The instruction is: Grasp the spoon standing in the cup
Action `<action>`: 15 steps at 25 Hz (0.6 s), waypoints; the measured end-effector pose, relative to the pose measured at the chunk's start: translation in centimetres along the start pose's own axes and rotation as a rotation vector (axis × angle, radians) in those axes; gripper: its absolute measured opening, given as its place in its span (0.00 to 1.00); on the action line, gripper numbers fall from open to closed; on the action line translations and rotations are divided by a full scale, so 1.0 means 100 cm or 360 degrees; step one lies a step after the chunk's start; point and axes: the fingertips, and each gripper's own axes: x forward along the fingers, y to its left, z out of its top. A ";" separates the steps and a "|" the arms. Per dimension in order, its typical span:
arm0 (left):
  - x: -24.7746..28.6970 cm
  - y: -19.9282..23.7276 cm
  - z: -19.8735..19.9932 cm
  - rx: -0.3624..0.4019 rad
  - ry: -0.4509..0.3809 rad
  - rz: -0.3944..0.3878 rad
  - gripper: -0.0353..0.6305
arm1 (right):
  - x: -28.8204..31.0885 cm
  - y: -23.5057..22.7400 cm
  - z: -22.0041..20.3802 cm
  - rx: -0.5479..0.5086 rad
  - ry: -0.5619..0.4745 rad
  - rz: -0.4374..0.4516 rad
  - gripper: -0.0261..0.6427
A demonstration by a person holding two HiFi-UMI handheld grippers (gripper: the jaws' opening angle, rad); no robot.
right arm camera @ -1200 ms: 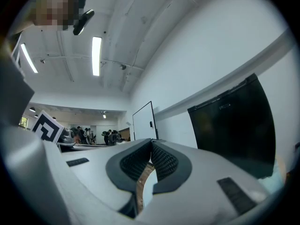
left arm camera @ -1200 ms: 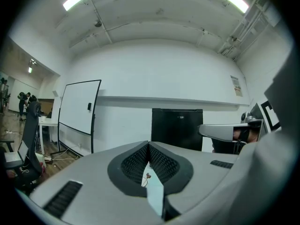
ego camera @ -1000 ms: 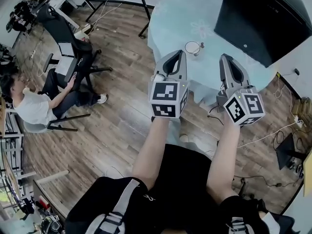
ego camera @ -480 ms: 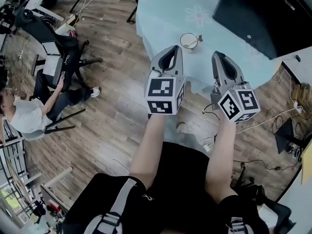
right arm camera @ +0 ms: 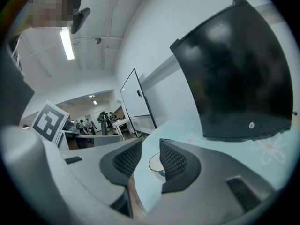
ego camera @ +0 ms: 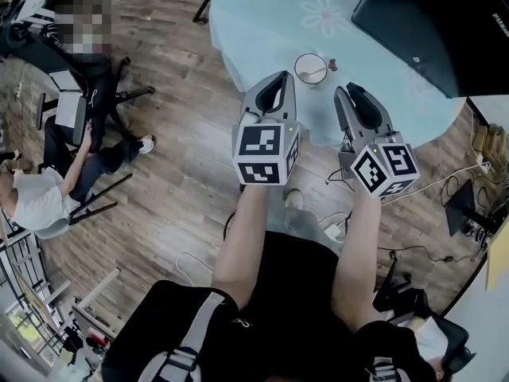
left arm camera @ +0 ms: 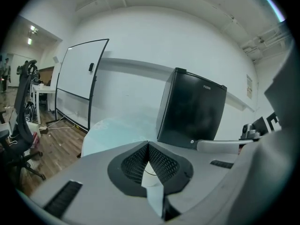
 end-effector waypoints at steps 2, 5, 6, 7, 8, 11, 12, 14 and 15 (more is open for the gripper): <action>0.009 0.015 -0.002 -0.0038 0.0015 0.0032 0.06 | 0.011 -0.006 -0.007 0.0026 0.0041 -0.0012 0.23; 0.020 0.030 -0.006 -0.0066 0.0042 0.0047 0.06 | 0.023 -0.018 -0.017 0.0056 0.0081 -0.0058 0.23; 0.024 0.033 -0.009 -0.0072 0.0053 0.0042 0.06 | 0.028 -0.021 -0.019 0.0065 0.0090 -0.0074 0.23; 0.028 0.036 -0.011 -0.0078 0.0065 0.0036 0.06 | 0.032 -0.024 -0.022 0.0073 0.0098 -0.0088 0.23; 0.032 0.038 -0.014 -0.0083 0.0077 0.0028 0.06 | 0.037 -0.026 -0.024 0.0082 0.0107 -0.0102 0.23; 0.044 0.040 -0.022 -0.0097 0.0119 -0.0003 0.06 | 0.049 -0.035 -0.035 0.0108 0.0140 -0.0148 0.23; 0.048 0.040 -0.023 -0.0098 0.0131 -0.0014 0.06 | 0.052 -0.037 -0.038 0.0121 0.0143 -0.0163 0.23; 0.056 0.041 -0.025 -0.0090 0.0149 -0.0036 0.06 | 0.058 -0.042 -0.042 0.0142 0.0140 -0.0188 0.23; 0.059 0.040 -0.025 -0.0085 0.0157 -0.0045 0.06 | 0.060 -0.045 -0.044 0.0148 0.0141 -0.0202 0.23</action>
